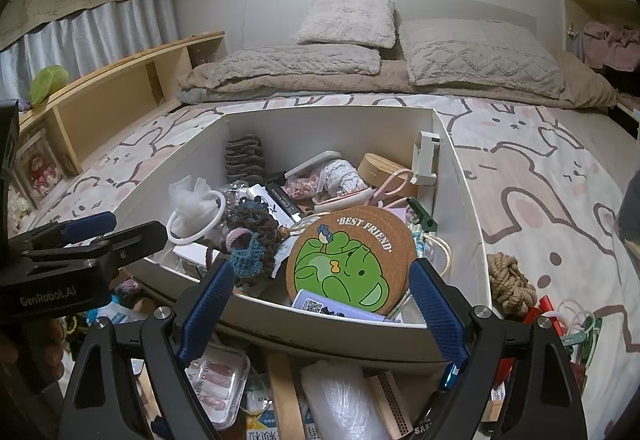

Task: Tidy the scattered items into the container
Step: 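Raise both open tools and back away from the box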

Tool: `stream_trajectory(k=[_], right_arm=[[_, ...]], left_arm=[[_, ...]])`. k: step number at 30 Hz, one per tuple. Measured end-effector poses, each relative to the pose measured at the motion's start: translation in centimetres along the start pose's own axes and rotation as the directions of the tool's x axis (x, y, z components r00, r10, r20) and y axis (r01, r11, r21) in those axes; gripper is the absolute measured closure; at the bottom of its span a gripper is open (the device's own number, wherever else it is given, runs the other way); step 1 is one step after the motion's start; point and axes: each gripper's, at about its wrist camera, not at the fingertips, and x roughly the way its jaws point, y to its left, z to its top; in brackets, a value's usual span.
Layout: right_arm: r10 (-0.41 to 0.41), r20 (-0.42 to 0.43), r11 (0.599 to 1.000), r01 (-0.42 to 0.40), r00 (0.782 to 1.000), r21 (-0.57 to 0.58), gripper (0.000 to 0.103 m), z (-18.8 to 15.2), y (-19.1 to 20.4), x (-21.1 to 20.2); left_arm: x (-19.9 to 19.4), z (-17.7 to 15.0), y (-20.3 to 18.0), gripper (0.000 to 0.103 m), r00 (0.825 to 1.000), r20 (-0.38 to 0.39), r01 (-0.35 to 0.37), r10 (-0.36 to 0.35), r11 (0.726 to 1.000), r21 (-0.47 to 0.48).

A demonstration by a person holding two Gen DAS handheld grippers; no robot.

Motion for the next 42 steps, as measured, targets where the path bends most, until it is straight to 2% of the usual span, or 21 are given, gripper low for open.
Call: stream_trajectory(k=[2,3,4,13,14,16,32,42], right_arm=[[0.000,0.010,1.000,0.000,1.000,-0.010,0.012,0.0,0.1,-0.1],[0.004,0.015,1.000,-0.003,1.000,-0.017,0.003,-0.1,0.2,-0.2],[0.003,0.024,1.000,-0.003,1.000,-0.022,0.000,-0.2,0.3,-0.4],[-0.009,0.062,1.000,0.008,0.998,0.014,0.000,-0.2,-0.5,-1.5],[-0.012,0.064,1.000,0.012,0.998,0.013,0.000,-0.2,-0.5,-1.7],[-0.019,0.070,1.000,0.018,0.997,0.010,0.000,-0.1,-0.6,-2.0],[-0.038,0.121,0.999,0.038,0.992,-0.002,0.000,0.9,-0.3,-4.6],[-0.026,0.185,1.000,0.029,0.982,-0.013,0.000,2.0,0.2,-7.5]], left_arm=[[0.0,0.0,0.0,0.011,1.000,0.003,-0.002,0.002,1.000,0.000],[-0.1,0.0,-0.1,0.011,1.000,0.005,-0.004,0.004,1.000,0.002],[-0.2,0.0,-0.1,0.011,1.000,0.008,-0.006,0.006,1.000,0.004],[-1.0,-0.1,-0.2,0.011,1.000,0.028,-0.012,0.012,1.000,0.027],[-1.1,-0.1,-0.2,0.010,0.999,0.031,-0.014,0.013,0.999,0.029],[-1.2,-0.1,-0.1,0.000,0.999,0.039,-0.013,0.011,0.999,0.029],[-3.4,0.0,-0.3,0.000,0.998,0.066,0.001,-0.004,0.999,0.042],[-6.4,0.5,-0.2,0.000,0.991,0.131,0.031,-0.035,0.999,0.034]])
